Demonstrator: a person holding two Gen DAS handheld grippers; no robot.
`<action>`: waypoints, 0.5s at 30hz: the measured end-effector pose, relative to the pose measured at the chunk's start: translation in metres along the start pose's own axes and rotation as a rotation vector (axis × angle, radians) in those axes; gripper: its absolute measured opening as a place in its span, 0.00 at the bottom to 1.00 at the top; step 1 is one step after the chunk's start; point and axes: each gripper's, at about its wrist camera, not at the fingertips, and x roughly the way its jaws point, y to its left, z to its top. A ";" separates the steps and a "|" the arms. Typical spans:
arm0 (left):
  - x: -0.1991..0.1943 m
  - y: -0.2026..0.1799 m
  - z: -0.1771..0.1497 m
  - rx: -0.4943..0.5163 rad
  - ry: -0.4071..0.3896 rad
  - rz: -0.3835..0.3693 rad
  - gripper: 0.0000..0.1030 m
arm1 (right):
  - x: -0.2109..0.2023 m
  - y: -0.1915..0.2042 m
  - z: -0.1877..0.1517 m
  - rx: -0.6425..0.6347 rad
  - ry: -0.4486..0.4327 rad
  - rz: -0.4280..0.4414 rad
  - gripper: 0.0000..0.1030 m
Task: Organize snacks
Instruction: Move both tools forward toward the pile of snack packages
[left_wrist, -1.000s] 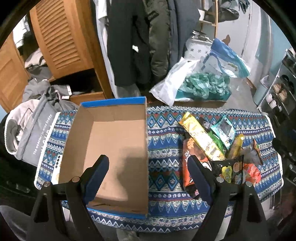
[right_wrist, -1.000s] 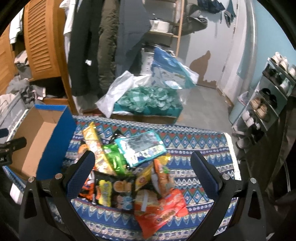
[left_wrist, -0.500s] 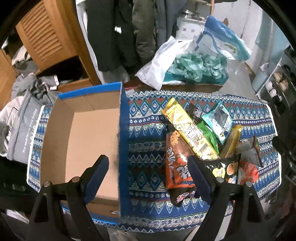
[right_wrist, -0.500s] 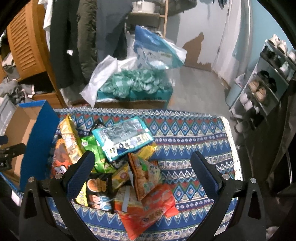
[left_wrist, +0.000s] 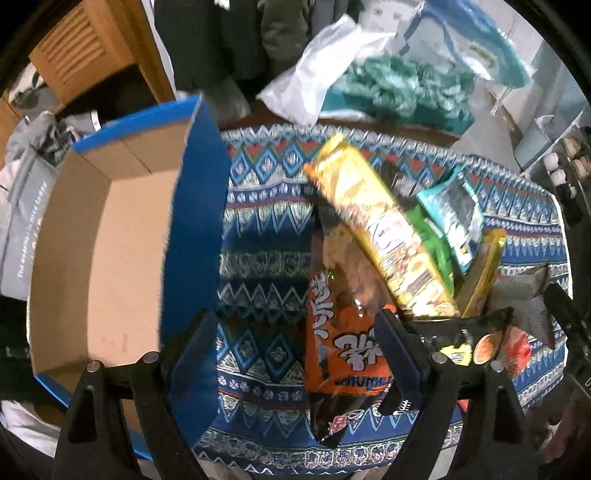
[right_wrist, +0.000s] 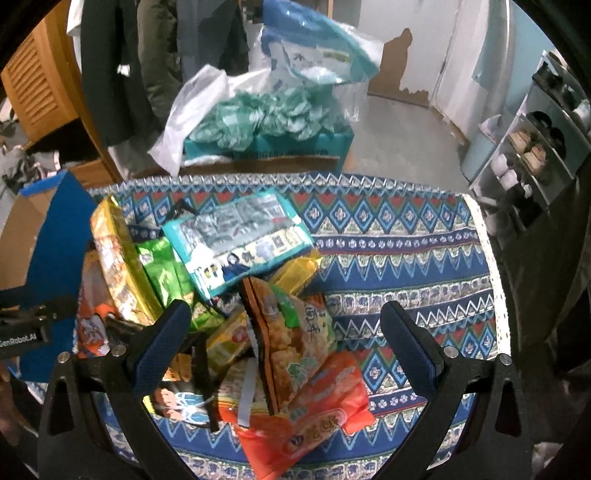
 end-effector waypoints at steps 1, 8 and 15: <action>0.005 0.001 0.000 -0.006 0.012 -0.007 0.86 | 0.004 0.000 -0.001 -0.001 0.008 -0.004 0.98; 0.023 -0.003 -0.001 -0.027 0.039 -0.035 0.86 | 0.026 -0.005 -0.007 0.008 0.059 -0.017 0.98; 0.032 -0.009 0.005 -0.022 0.029 -0.059 0.86 | 0.044 -0.010 -0.011 0.019 0.094 -0.018 0.92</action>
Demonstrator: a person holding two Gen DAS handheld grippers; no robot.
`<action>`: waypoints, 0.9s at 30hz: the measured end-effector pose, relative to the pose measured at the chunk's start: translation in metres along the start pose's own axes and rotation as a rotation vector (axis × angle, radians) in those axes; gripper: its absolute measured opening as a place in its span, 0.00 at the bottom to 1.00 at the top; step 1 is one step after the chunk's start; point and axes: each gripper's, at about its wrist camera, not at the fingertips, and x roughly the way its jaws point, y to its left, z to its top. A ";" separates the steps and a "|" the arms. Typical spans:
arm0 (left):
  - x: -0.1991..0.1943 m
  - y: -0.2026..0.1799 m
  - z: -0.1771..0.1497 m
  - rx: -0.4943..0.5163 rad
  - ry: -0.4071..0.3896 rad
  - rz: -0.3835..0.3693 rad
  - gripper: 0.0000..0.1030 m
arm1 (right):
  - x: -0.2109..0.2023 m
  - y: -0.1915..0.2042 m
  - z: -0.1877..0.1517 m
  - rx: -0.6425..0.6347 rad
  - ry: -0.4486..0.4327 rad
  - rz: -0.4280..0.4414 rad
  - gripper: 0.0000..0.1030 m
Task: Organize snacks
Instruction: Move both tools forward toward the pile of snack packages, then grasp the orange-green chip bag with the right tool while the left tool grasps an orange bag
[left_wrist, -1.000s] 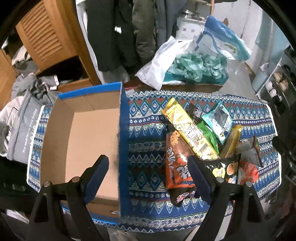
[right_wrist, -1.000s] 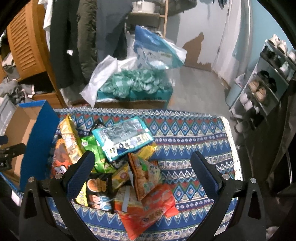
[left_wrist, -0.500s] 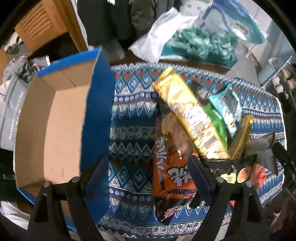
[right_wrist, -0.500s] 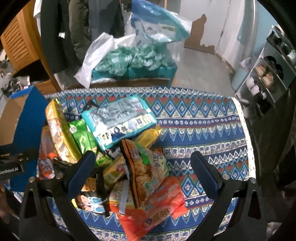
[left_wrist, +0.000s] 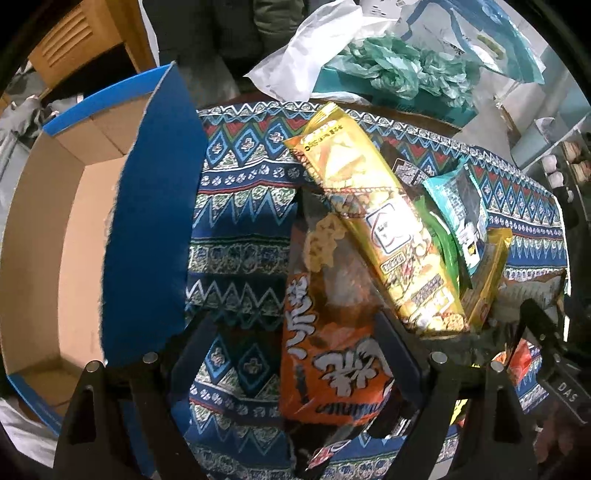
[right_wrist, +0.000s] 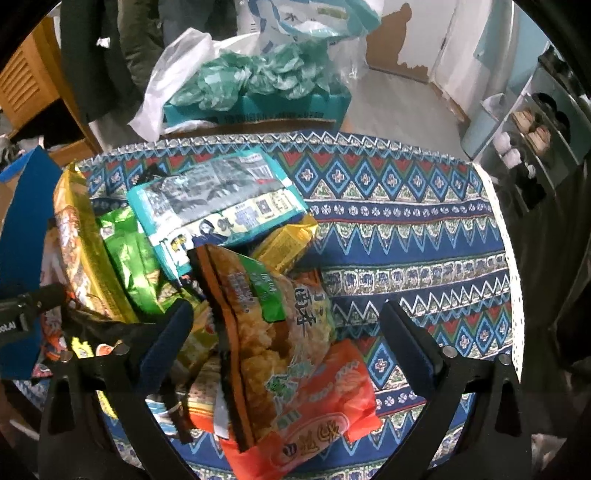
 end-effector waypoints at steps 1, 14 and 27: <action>0.001 0.000 0.001 -0.003 -0.002 -0.011 0.86 | 0.002 -0.001 0.000 0.003 0.004 0.003 0.91; 0.025 -0.010 0.006 0.042 -0.014 -0.053 0.86 | 0.020 -0.010 -0.002 0.024 0.038 0.043 0.45; 0.015 -0.011 -0.002 0.030 -0.027 -0.097 0.44 | -0.015 -0.008 0.002 0.013 -0.073 -0.011 0.36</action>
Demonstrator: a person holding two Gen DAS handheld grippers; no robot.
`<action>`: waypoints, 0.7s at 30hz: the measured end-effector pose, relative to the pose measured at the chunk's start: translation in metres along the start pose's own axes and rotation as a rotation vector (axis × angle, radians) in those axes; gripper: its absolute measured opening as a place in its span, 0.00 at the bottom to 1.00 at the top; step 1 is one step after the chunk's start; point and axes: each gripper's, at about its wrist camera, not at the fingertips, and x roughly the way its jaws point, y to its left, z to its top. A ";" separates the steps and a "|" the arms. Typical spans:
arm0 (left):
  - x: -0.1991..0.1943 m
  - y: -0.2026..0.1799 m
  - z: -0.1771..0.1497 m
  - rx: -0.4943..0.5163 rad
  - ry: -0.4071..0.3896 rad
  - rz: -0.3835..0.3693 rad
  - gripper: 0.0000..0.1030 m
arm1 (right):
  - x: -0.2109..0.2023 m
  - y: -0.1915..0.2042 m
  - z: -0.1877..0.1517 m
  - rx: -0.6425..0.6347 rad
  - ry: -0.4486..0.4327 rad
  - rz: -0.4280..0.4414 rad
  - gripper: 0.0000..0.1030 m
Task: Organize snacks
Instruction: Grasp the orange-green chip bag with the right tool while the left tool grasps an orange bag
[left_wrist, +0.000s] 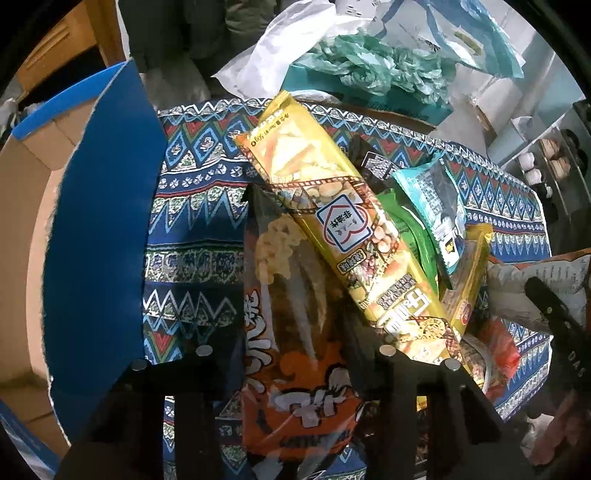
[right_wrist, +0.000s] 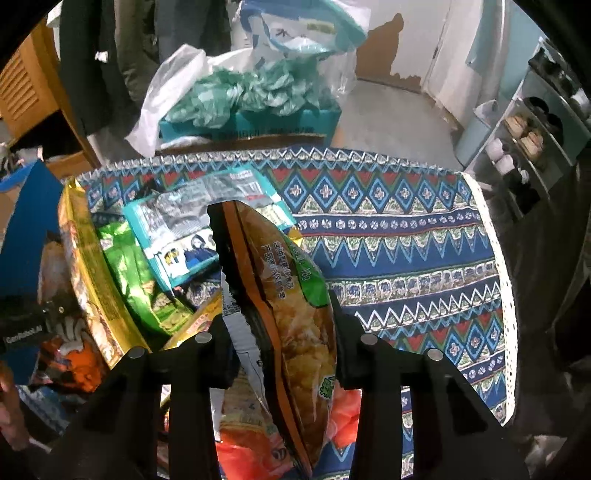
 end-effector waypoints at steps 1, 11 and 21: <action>-0.002 0.002 -0.001 -0.002 -0.005 0.001 0.44 | -0.003 0.000 0.000 0.004 -0.005 0.001 0.36; -0.037 0.010 -0.007 0.019 -0.081 0.003 0.41 | -0.040 0.010 0.005 0.009 -0.101 0.057 0.35; -0.078 0.022 -0.015 0.006 -0.172 0.010 0.41 | -0.066 0.026 0.007 -0.004 -0.154 0.102 0.35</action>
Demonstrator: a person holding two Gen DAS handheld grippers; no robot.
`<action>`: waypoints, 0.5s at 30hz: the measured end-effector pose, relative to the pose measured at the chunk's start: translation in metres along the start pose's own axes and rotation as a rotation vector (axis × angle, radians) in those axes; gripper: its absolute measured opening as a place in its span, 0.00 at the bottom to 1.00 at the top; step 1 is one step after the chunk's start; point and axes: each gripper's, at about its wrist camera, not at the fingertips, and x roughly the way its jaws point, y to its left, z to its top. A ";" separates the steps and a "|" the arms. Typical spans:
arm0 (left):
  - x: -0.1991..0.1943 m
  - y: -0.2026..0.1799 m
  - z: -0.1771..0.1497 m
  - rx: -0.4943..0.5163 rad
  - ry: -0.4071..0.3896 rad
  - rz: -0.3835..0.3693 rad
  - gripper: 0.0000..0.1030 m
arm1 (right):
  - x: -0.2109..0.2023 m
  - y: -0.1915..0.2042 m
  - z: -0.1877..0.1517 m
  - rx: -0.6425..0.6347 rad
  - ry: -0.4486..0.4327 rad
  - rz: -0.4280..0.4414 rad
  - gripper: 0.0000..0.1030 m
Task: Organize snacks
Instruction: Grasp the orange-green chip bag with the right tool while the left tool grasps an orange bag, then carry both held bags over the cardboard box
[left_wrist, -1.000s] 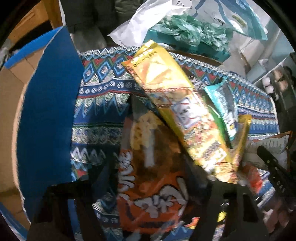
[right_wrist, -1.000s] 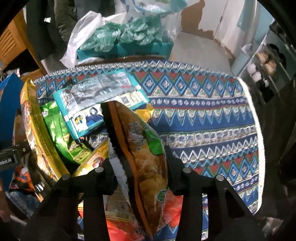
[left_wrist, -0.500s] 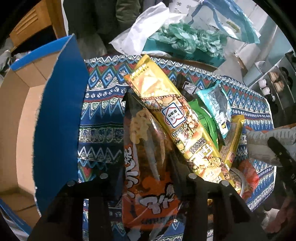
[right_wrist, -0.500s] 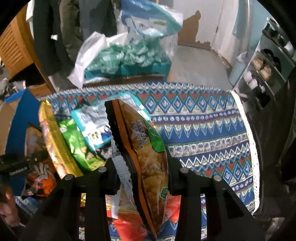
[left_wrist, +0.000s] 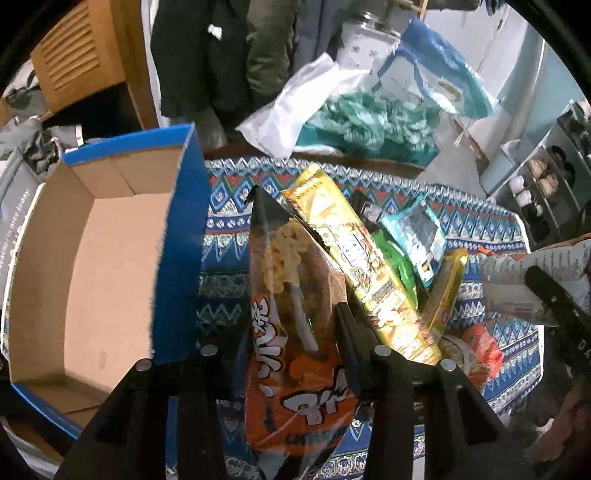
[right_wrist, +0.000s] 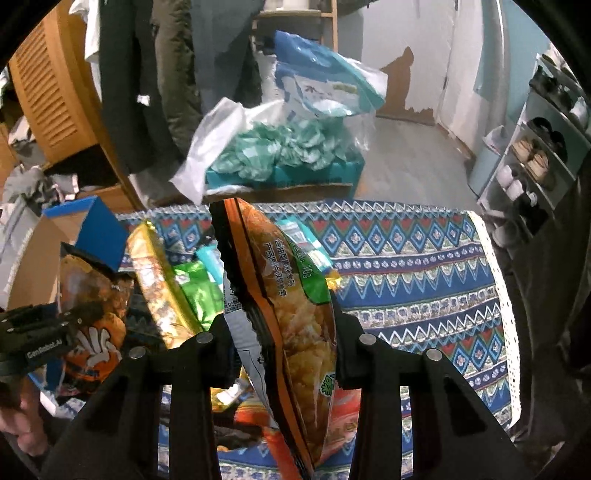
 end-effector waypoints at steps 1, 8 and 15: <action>-0.004 0.001 0.000 -0.002 -0.011 -0.001 0.41 | -0.003 0.003 0.000 -0.002 -0.006 0.005 0.35; -0.027 0.012 0.005 -0.023 -0.066 -0.014 0.39 | -0.022 0.024 0.007 -0.027 -0.051 0.049 0.35; -0.045 0.023 0.007 -0.050 -0.101 -0.030 0.38 | -0.034 0.049 0.013 -0.068 -0.084 0.083 0.35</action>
